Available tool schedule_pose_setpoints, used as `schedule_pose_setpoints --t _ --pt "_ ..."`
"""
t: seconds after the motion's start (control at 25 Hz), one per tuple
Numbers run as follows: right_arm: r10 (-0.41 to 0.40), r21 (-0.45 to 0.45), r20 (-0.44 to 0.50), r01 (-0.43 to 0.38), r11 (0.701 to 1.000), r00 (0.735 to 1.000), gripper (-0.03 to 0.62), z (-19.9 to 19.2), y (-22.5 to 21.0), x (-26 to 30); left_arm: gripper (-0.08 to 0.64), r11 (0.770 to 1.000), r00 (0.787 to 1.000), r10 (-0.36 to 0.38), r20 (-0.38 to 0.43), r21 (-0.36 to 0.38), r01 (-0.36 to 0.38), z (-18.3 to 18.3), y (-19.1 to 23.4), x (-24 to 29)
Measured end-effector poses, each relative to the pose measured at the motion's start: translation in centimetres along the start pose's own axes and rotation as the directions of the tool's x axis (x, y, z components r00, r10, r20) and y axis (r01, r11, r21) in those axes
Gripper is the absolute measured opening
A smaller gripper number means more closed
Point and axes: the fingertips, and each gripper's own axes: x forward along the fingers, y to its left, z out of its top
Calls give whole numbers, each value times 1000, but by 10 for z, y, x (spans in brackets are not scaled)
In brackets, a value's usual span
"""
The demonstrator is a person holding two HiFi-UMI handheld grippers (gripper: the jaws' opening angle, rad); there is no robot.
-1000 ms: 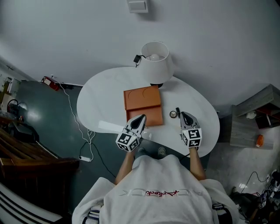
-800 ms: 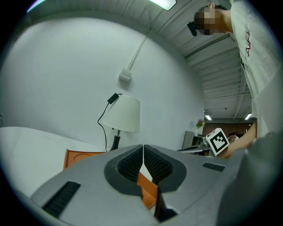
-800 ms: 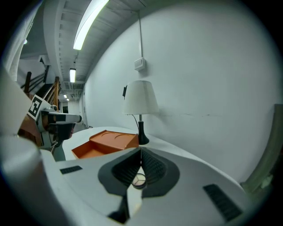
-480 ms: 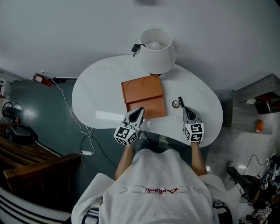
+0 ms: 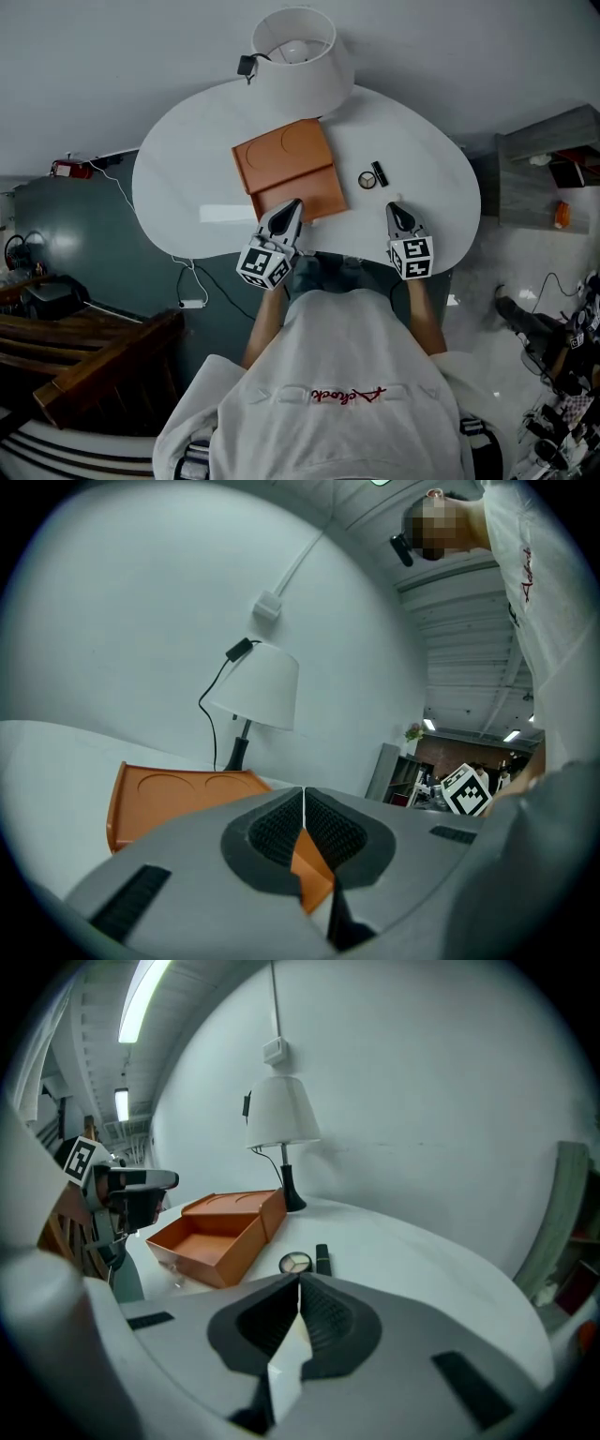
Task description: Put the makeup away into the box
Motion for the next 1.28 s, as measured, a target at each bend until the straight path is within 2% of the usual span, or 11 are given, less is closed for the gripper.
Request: schedule_pose_setpoints --t 0.24,0.28,0.32,0.36,0.44,0.72,0.88,0.96,1.16,1.28 --pt "4 9 -15 -4 1000 1000 23 -17 -2 -1 15 1000 999 -4 -32 -9 4 -14 -1 7" --pt "-3 7 -13 3 1000 1000 64 -19 -3 -1 15 1000 999 -5 -35 -12 5 -16 -2 8" --pt "-18 5 -9 18 1000 1000 170 -20 -5 -2 15 1000 999 -5 -38 -15 5 -17 -3 8" --pt "-36 3 -7 36 999 999 222 -20 -7 -1 15 1000 999 -5 -40 -16 5 -18 -3 9" --pt "-66 6 -17 66 998 998 261 -23 -13 1 15 1000 999 -5 -41 -16 5 -17 -2 10" --pt "-50 3 -98 51 999 994 275 -40 -18 20 15 1000 999 -5 -45 -16 4 -18 -2 11" --pt "-72 -10 -136 71 997 988 275 -47 -24 30 15 1000 999 -1 -47 -17 0 -19 -1 10" --pt "-70 -25 -152 67 997 986 247 -49 -24 33 15 1000 999 2 -45 -18 -3 -18 1 10" --pt "-56 -32 -161 51 998 985 218 -49 -22 35 15 1000 999 8 -41 -18 -8 -17 4 9" --pt "-63 -36 -133 58 998 989 213 -41 -24 30 15 1000 999 7 -36 -15 -7 -15 2 8"
